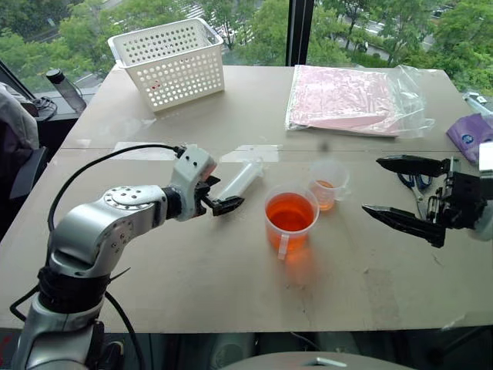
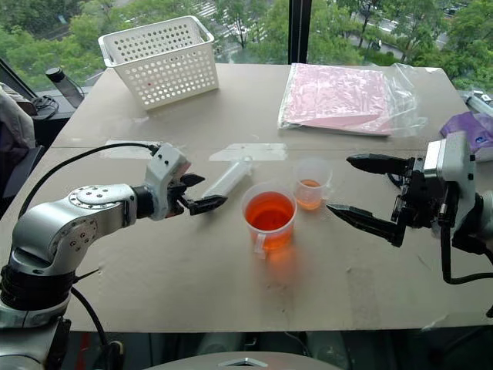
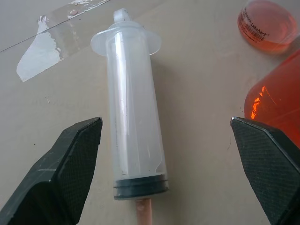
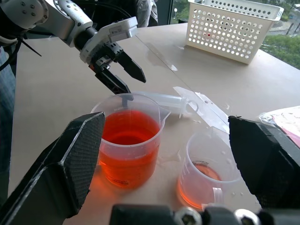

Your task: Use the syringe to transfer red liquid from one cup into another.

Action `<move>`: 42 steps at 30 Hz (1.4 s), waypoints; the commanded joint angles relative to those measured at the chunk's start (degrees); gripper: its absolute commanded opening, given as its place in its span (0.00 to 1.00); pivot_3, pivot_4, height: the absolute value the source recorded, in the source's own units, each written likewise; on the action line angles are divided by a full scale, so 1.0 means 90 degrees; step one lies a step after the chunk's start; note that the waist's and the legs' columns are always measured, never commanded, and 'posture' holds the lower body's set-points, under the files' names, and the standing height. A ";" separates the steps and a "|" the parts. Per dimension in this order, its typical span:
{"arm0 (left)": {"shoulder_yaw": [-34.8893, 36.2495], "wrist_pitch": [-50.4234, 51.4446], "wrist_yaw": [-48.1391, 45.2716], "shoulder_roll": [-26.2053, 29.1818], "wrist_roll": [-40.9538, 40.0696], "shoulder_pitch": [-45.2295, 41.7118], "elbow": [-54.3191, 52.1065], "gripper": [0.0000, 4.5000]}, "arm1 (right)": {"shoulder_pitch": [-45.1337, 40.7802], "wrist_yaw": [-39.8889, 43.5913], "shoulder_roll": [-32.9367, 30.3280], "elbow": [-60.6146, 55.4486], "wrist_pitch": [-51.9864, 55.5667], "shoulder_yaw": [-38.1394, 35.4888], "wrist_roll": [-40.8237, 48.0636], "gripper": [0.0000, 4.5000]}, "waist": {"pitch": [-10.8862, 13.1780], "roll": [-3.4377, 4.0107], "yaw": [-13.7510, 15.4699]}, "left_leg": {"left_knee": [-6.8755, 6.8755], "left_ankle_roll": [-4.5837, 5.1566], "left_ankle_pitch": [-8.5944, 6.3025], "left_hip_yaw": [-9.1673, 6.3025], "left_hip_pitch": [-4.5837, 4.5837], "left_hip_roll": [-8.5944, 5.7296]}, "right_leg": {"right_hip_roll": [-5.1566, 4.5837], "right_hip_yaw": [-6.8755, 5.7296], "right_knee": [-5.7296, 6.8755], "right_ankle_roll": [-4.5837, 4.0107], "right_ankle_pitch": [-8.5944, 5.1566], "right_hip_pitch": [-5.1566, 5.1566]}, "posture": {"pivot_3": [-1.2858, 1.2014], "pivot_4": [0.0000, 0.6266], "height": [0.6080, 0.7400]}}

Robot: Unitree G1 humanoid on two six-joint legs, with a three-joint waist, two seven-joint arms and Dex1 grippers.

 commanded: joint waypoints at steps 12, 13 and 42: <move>-0.0427 0.2238 0.0970 -0.1009 0.0598 -0.1911 0.1035 0.99 | -0.0159 -0.0487 0.0305 -0.0294 0.0127 0.0131 0.0166 1.00 | 0.0006 -0.0009 0.0006 | 0.0004 -0.0007 0.0004 0.0001 0.0001 0.0000 | 0.0004 0.0000 0.0007 0.0003 -0.0001 0.0000 | 0.52 0.24 1.00; -0.0558 0.2240 0.0925 -0.1030 0.0644 -0.2033 0.1164 0.99 | -0.0151 -0.0481 0.0321 -0.0300 0.0120 0.0134 0.0130 1.00 | 0.0007 -0.0011 0.0003 | 0.0005 -0.0007 0.0005 0.0001 0.0001 0.0000 | 0.0004 -0.0001 0.0008 0.0003 -0.0001 0.0000 | 0.52 0.24 1.00; -0.3688 0.0791 -0.1343 -0.1752 0.2419 -0.5096 0.6382 0.99 | 0.0392 -0.0895 0.0863 -0.0733 -0.0148 -0.0047 -0.0272 1.00 | 0.0011 -0.0018 0.0014 | 0.0007 -0.0014 0.0010 0.0003 -0.0016 -0.0002 | 0.0004 0.0001 0.0010 0.0003 -0.0001 -0.0018 | 0.52 0.24 1.00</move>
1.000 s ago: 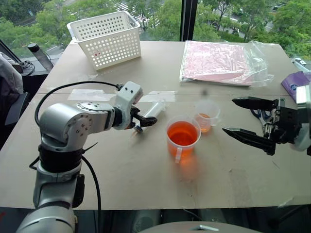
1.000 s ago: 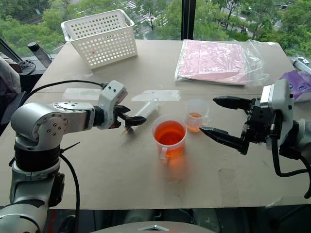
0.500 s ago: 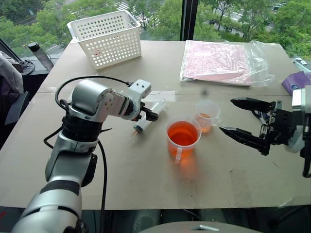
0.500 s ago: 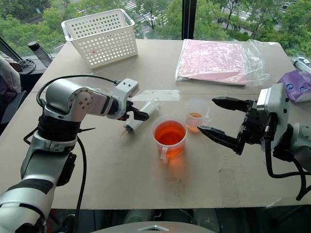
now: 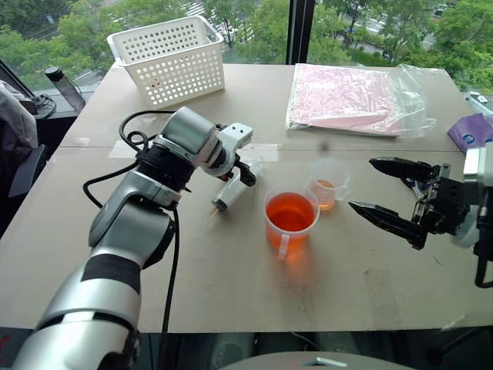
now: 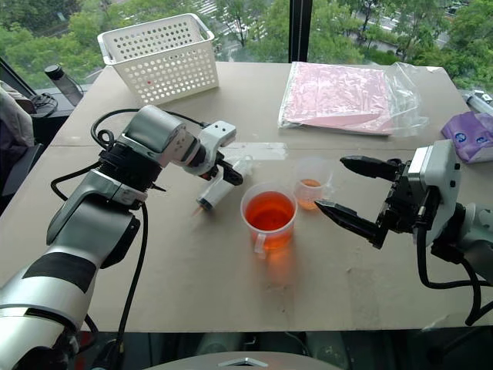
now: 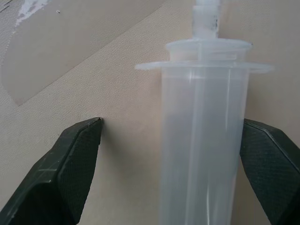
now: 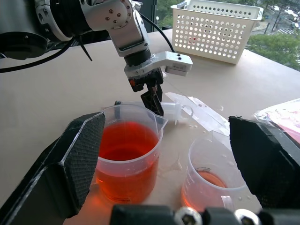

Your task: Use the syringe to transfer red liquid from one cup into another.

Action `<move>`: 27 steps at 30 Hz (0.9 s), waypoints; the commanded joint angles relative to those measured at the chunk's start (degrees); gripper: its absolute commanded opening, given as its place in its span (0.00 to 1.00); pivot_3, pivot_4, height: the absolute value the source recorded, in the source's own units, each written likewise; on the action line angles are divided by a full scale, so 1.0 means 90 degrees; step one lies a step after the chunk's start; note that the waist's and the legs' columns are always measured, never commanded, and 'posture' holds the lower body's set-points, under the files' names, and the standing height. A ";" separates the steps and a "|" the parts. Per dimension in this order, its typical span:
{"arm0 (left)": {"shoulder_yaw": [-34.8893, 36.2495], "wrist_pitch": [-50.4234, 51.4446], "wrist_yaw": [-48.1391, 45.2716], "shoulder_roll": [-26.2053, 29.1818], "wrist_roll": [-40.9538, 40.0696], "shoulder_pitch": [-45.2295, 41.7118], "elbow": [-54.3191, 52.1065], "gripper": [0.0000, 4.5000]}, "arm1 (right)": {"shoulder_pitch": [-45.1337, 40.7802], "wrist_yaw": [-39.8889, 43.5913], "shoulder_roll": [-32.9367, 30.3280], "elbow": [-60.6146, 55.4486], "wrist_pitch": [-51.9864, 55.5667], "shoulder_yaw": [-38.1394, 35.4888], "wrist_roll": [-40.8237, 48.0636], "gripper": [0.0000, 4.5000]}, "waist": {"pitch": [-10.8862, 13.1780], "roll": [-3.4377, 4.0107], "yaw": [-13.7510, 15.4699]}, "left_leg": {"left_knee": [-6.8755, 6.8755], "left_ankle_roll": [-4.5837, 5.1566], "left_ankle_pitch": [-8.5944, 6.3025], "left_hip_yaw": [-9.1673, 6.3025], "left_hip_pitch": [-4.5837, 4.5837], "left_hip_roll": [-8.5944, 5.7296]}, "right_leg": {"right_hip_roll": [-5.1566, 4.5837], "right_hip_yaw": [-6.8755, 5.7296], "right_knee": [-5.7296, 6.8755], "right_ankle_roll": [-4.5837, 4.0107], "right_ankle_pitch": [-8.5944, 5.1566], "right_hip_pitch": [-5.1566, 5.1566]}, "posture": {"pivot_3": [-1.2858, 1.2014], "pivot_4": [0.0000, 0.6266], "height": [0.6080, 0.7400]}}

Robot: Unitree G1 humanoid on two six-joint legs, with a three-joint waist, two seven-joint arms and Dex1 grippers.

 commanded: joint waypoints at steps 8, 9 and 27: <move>-0.0121 0.0486 -0.0477 -0.0258 0.0234 -0.0442 -0.0531 0.99 | -0.0023 0.0016 0.0013 -0.0150 -0.0217 -0.0149 -0.0150 1.00 | -0.0001 0.0000 -0.0034 | 0.0029 -0.0001 0.0002 0.0002 -0.0097 0.0000 | 0.0004 0.0008 0.0031 0.0000 0.0000 -0.0104 | 0.52 0.24 1.00; -0.0104 0.0542 -0.0467 -0.0240 0.0241 -0.0401 -0.0606 0.99 | -0.0043 -0.0001 0.0017 -0.0157 -0.0213 -0.0138 -0.0139 1.00 | -0.0001 0.0000 -0.0031 | 0.0029 -0.0001 0.0002 0.0002 -0.0097 0.0000 | 0.0004 0.0008 0.0030 0.0000 0.0000 -0.0104 | 0.52 0.24 1.00; -0.0149 0.0632 -0.0350 -0.0153 0.0439 -0.0131 -0.0477 0.71 | -0.0132 0.0086 0.0100 -0.0097 -0.0282 0.0075 -0.0361 1.00 | -0.0001 0.0000 -0.0008 | 0.0038 0.0000 0.0003 0.0001 -0.0096 0.0000 | 0.0004 0.0008 0.0039 0.0001 0.0000 -0.0102 | 0.52 0.24 1.00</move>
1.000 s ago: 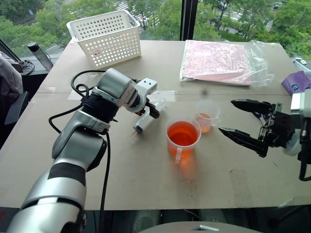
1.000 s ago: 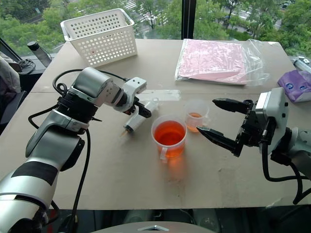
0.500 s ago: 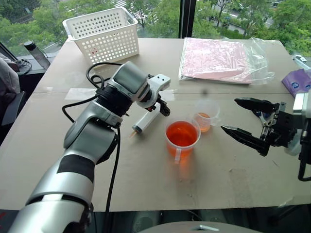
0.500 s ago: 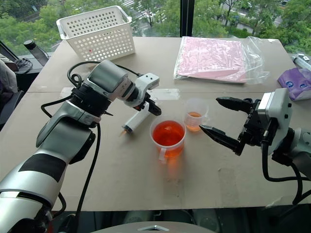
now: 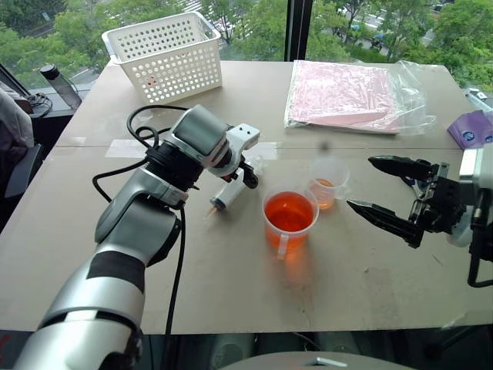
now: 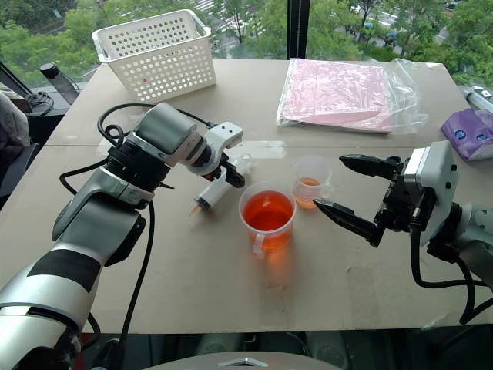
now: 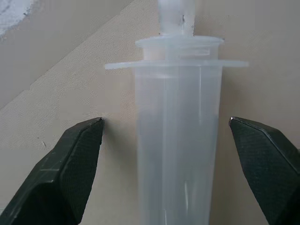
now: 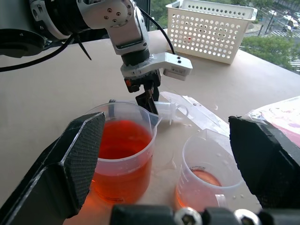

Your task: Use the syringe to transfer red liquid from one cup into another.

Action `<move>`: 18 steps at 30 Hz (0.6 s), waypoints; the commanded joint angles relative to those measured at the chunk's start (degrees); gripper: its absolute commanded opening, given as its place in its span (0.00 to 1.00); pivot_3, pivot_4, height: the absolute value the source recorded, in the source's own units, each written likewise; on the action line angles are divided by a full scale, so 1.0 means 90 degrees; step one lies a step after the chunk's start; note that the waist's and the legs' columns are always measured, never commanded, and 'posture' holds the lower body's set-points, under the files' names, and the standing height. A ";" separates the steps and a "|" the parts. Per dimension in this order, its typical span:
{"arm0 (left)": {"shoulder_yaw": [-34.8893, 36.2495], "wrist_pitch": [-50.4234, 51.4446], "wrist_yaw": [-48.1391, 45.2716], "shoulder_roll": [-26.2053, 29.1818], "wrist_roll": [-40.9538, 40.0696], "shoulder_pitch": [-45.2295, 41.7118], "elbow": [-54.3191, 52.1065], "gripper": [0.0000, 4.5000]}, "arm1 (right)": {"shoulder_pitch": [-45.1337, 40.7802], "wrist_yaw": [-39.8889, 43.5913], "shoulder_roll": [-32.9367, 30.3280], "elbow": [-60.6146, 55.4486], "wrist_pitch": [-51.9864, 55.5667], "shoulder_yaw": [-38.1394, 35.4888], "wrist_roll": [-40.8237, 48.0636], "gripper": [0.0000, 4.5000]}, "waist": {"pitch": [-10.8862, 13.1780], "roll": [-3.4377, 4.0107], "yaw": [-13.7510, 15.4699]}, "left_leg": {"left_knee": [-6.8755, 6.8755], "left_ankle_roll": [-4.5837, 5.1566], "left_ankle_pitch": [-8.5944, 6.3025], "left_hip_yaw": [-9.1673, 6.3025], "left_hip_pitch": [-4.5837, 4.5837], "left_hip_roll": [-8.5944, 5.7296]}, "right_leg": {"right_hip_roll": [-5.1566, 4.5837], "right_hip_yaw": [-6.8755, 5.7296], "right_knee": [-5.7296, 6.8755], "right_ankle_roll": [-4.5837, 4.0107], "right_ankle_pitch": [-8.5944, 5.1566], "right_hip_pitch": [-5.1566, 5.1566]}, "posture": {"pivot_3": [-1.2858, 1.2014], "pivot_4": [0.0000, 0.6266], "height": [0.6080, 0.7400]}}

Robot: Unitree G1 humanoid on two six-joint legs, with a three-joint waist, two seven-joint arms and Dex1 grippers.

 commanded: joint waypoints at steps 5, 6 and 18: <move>-0.0220 -0.0158 -0.0253 -0.0068 0.0178 -0.0157 0.0293 0.48 | -0.0086 0.0050 0.0035 -0.0057 -0.0181 -0.0065 -0.0115 1.00 | -0.0001 0.0001 -0.0004 | 0.0008 0.0000 0.0000 0.0000 0.0002 0.0000 | 0.0001 0.0000 0.0007 0.0000 0.0000 0.0002 | 0.52 0.24 1.00; -0.0236 -0.0217 -0.0277 -0.0083 0.0212 -0.0188 0.0359 0.48 | -0.0070 0.0051 0.0046 -0.0066 -0.0189 -0.0061 -0.0129 1.00 | -0.0002 0.0002 -0.0003 | 0.0008 0.0000 0.0000 0.0000 0.0002 0.0000 | 0.0001 0.0000 0.0007 0.0000 0.0000 0.0003 | 0.52 0.24 1.00; -0.0630 -0.0930 -0.0795 -0.0101 0.0729 -0.0470 0.1102 0.48 | -0.0020 -0.0027 0.0159 -0.0134 -0.0221 0.0015 -0.0160 1.00 | -0.0004 0.0004 -0.0002 | 0.0023 0.0001 0.0000 -0.0001 0.0009 0.0000 | 0.0002 0.0000 0.0023 0.0000 0.0000 0.0009 | 0.52 0.24 1.00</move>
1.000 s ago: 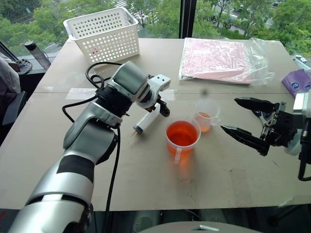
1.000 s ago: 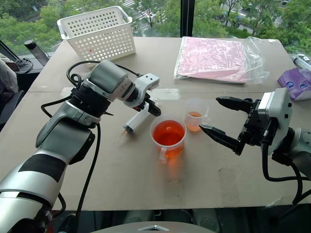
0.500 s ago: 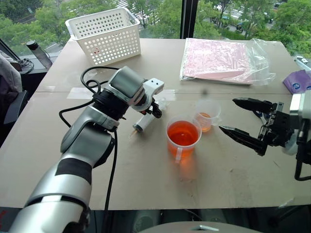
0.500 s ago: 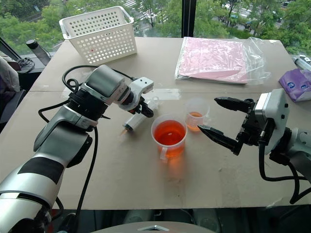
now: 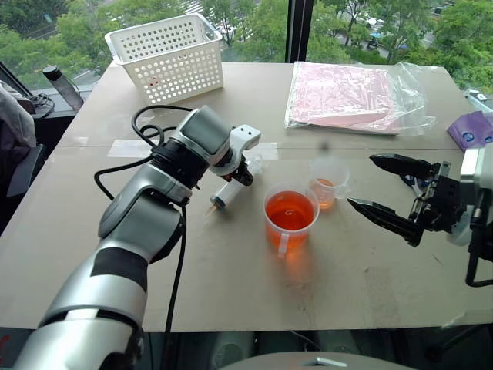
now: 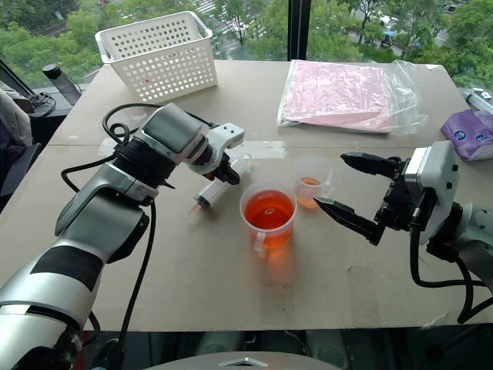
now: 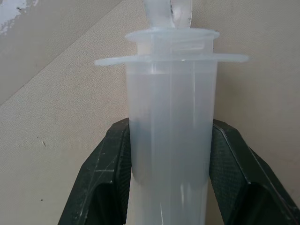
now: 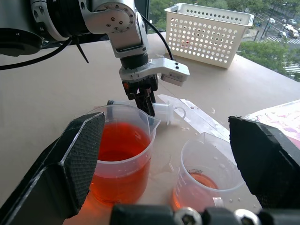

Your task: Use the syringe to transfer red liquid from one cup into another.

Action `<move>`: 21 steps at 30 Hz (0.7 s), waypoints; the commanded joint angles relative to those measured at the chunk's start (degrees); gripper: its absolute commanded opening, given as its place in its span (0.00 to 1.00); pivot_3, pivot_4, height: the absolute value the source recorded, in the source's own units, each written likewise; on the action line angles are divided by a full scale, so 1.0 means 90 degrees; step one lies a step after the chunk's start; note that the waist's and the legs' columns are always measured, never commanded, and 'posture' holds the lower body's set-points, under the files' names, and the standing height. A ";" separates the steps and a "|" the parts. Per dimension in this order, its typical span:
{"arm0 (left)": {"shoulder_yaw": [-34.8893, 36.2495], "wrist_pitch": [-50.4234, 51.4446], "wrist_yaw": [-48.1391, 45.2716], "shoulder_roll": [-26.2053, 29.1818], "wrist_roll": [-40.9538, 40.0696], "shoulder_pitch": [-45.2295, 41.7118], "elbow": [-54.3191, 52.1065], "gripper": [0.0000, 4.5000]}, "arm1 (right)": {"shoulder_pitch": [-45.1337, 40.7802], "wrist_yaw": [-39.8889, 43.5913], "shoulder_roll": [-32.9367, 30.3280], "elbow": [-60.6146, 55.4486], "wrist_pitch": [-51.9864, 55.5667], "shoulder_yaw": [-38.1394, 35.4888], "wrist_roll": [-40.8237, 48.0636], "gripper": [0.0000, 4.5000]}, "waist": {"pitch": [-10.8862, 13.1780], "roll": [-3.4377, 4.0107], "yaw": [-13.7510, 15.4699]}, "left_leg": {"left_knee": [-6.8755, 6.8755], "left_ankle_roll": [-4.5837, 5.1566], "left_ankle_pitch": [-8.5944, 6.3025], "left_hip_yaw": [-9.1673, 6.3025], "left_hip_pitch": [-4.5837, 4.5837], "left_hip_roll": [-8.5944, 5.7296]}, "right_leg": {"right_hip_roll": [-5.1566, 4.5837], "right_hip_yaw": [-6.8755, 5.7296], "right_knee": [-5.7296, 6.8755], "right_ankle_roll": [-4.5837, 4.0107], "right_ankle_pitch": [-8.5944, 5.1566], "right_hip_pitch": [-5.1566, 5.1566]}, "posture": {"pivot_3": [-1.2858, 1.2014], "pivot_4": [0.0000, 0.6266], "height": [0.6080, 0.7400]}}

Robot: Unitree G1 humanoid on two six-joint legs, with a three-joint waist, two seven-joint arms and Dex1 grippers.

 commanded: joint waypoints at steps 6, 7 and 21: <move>-0.0403 -0.1047 -0.0490 -0.0217 0.0759 -0.0423 0.1031 0.48 | -0.0047 0.0017 0.0092 -0.0124 -0.0143 0.0040 -0.0084 1.00 | -0.0001 0.0000 0.0000 | 0.0011 0.0001 0.0000 0.0000 0.0001 0.0000 | 0.0001 0.0000 0.0013 0.0000 0.0000 0.0000 | 0.52 0.24 1.00; -0.0422 -0.1164 -0.0560 -0.0261 0.0844 -0.0461 0.1143 0.48 | -0.0046 0.0028 0.0096 -0.0127 -0.0145 0.0041 -0.0095 1.00 | -0.0001 0.0000 0.0001 | 0.0013 0.0001 -0.0001 0.0000 0.0001 0.0000 | 0.0002 0.0000 0.0015 0.0000 0.0000 0.0000 | 0.52 0.24 1.00; 0.0573 -0.1242 -0.0553 -0.0345 0.1069 -0.0442 0.0941 0.48 | 0.0027 -0.0024 0.0113 -0.0176 -0.0148 -0.0042 -0.0101 1.00 | 0.0001 -0.0002 -0.0008 | 0.0019 0.0003 -0.0001 -0.0001 -0.0012 0.0000 | 0.0001 0.0000 0.0007 0.0000 0.0000 -0.0005 | 0.52 0.24 1.00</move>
